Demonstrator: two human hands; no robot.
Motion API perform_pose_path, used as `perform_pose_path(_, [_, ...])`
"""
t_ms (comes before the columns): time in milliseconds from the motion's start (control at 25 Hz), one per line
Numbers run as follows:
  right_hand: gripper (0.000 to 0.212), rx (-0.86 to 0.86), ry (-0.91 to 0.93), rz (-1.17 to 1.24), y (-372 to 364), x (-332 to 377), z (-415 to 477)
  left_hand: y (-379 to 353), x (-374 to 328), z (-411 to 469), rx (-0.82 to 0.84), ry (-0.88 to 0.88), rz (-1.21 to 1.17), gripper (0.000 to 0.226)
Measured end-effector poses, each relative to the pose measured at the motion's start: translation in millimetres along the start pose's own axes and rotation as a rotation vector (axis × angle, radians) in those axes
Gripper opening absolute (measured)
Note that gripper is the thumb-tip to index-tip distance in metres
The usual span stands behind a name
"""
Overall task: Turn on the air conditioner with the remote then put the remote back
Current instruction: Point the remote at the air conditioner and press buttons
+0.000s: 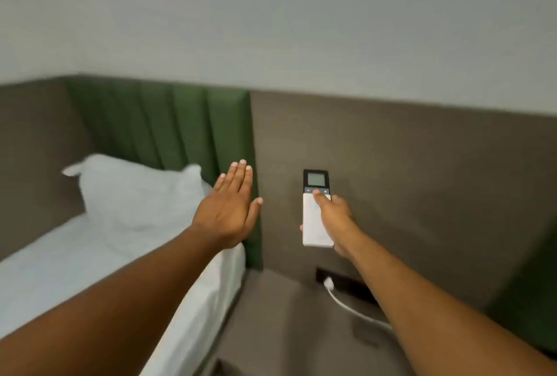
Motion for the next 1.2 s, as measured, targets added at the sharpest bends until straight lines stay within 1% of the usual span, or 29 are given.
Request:
perform_pose_path(160, [0.027, 0.249, 0.169, -0.021, -89, 146, -71, 193, 71, -28, -0.180, 0.129, 0.180, 0.072])
perform_pose_path(280, [0.024, 0.441, 0.280, -0.028, -179, 228, -149, 324, 117, -93, -0.273, 0.242, 0.353, 0.073])
perform_pose_path(360, [0.021, 0.580, 0.347, -0.029, -242, 265, -209, 397, 140, -152, -0.304, 0.337, 0.450, 0.072])
perform_pose_path(440, [0.020, 0.761, 0.370, -0.019, -312, 290, -298, 470, 156, -238, -0.341, 0.472, 0.551, 0.071])
perform_pose_path(560, [0.018, 1.009, 0.378, -0.006, -396, 302, -428, 551, 168, -361, -0.327, 0.646, 0.691, 0.070])
perform_pose_path(680, [0.018, 1.218, 0.369, -0.005, -452, 291, -543, 607, 163, -470, -0.296, 0.825, 0.785, 0.069])
perform_pose_path(800, [0.019, 1.344, 0.334, -0.005, -490, 277, -628, 646, 154, -552, -0.287, 0.963, 0.854, 0.070])
perform_pose_path(960, [0.021, 1.403, 0.276, -0.032, -520, 268, -696, 671, 148, -613, -0.245, 1.064, 0.890, 0.069])
perform_pose_path(1080, [0.026, 1.421, 0.267, -0.065, -533, 269, -722, 677, 151, -632, -0.219, 1.085, 0.903, 0.069])
perform_pose_path(1200, [0.026, 1.404, 0.301, -0.079, -538, 273, -733, 679, 157, -638, -0.235, 1.080, 0.900, 0.069])
Point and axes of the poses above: each hand's wrist, its own z-axis towards the middle knuckle, its own y-axis out of the back of the hand, x = y × z, the point moved 2 cm from there along z, towards the middle knuckle, and after that the axes turned 2 degrees about -y, right-handed, at the moved point
